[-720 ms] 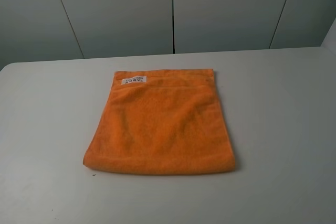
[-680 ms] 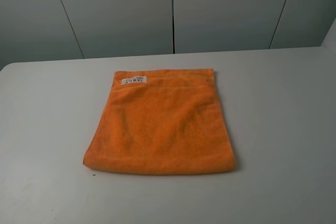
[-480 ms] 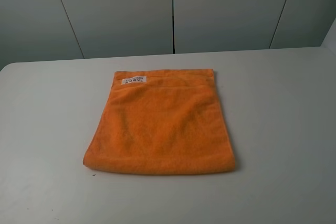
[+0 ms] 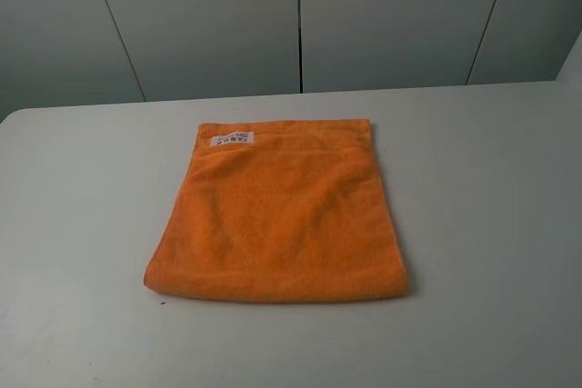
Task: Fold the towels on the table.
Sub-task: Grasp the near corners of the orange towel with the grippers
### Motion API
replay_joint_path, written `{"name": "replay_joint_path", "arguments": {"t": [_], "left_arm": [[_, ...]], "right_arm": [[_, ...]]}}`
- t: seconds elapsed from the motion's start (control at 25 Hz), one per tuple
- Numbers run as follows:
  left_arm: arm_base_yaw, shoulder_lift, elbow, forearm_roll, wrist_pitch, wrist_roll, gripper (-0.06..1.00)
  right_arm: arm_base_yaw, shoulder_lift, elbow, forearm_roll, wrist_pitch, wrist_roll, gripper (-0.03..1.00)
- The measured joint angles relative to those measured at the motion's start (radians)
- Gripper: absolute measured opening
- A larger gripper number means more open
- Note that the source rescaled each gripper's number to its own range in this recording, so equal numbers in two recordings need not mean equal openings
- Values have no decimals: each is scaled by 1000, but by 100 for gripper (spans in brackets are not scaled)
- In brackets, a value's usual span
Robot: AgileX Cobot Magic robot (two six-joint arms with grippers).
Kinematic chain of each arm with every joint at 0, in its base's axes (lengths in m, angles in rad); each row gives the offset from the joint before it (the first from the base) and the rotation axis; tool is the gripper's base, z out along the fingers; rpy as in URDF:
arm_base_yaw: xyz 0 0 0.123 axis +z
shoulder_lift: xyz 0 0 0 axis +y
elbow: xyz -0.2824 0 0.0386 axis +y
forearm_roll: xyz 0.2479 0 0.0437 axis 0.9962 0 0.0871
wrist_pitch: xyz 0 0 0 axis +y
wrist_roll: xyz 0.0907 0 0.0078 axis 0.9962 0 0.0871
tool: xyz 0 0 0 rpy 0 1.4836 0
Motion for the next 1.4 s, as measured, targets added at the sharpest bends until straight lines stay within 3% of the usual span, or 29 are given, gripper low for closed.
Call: {"name": "replay_joint_path", "arguments": {"t": [0.44,0.8,1.04,1.4], "left_arm": [[0,0,0,0,0,4,98],[0,0,0,45,-11,100,98],[0,0,0,-3,-11,100,98],[0,0,0,-12,-11,100,98]], "right_arm": [[0,0,0,0,0,0,100],[0,0,0,0,0,0,100],[0,0,0,0,0,0,100],[0,0,0,37,0,0,100]]}}
